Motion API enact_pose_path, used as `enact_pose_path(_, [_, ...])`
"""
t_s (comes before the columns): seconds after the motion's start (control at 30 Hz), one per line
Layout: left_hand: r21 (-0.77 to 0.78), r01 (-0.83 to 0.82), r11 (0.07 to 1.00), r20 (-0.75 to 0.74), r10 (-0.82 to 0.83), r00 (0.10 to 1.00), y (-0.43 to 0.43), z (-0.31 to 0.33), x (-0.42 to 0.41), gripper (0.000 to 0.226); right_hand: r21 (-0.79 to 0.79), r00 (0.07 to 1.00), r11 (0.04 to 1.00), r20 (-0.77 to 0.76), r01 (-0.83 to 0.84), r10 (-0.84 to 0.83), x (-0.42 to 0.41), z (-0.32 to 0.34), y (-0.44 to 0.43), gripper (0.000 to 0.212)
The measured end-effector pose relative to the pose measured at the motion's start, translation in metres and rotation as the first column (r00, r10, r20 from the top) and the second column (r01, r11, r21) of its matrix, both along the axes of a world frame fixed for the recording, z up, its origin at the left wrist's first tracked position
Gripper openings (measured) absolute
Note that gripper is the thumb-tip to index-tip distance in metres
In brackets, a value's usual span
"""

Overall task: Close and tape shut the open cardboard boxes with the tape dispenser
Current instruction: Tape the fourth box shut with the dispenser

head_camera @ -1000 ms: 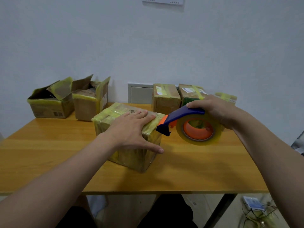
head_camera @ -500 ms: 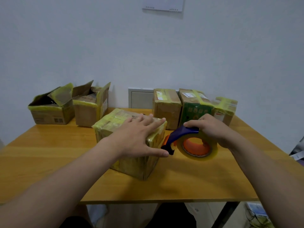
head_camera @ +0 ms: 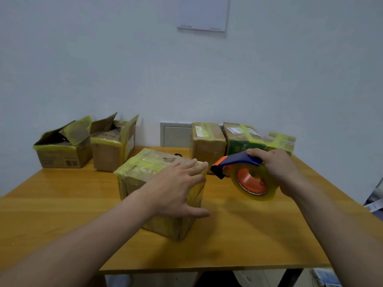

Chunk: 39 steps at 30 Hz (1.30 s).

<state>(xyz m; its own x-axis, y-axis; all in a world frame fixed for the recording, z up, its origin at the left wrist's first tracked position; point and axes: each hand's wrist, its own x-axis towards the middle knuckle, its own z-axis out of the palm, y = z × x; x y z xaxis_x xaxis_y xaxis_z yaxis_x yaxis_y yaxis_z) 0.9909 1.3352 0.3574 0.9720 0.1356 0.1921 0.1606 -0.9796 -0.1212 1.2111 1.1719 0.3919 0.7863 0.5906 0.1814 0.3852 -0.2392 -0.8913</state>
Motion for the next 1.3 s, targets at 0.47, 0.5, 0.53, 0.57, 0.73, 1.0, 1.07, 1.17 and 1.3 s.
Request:
enact_pose_path(0.47, [-0.259,-0.046,0.965,0.207,0.102,0.973,-0.016,0.004,-0.016,0.066,0.335,0.995,0.939,-0.083,0.078,-0.053,-0.030,0.003,0.026,0.044])
enact_pose_path(0.5, [-0.209,-0.055,0.976,0.199,0.098,0.975,-0.015,0.006,-0.016,0.065,0.337,0.996,0.939,-0.073,0.076,-0.054,-0.033,0.003,0.028,0.043])
enact_pose_path(0.53, [-0.178,-0.068,0.982,0.195,0.103,0.975,-0.012,0.007,-0.016,0.064,0.347,0.996,0.935,-0.066,0.071,-0.051,-0.035,0.004,0.031,0.042])
enact_pose_path(0.57, [-0.179,-0.101,0.979,0.198,0.137,0.971,-0.011,0.008,-0.015,0.063,0.363,0.997,0.929,-0.063,0.072,-0.053,-0.038,0.005,0.033,0.041])
enact_pose_path(0.73, [-0.498,-0.313,0.809,0.283,0.493,0.823,0.001,0.024,-0.006,0.073,0.459,0.992,0.880,-0.101,0.119,-0.081,-0.043,0.000,0.045,0.033])
enact_pose_path(1.0, [-0.340,-0.613,0.713,-0.163,0.597,0.785,0.007,0.010,0.046,0.074,0.497,0.986,0.856,-0.148,0.145,-0.081,-0.048,-0.009,0.054,0.034])
enact_pose_path(1.07, [-0.321,-0.609,0.725,-0.173,0.587,0.791,0.006,0.008,0.046,0.071,0.499,0.985,0.855,-0.159,0.145,-0.075,-0.049,-0.010,0.052,0.036])
enact_pose_path(1.17, [-0.309,-0.608,0.731,-0.149,0.594,0.790,0.008,0.012,0.045,0.089,0.510,0.984,0.848,-0.164,0.146,-0.071,-0.049,-0.013,0.050,0.036])
enact_pose_path(1.3, [-0.273,-0.635,0.723,-0.065,0.645,0.762,0.016,0.023,0.051,0.103,0.510,0.983,0.849,-0.176,0.138,-0.054,-0.053,-0.015,0.052,0.035])
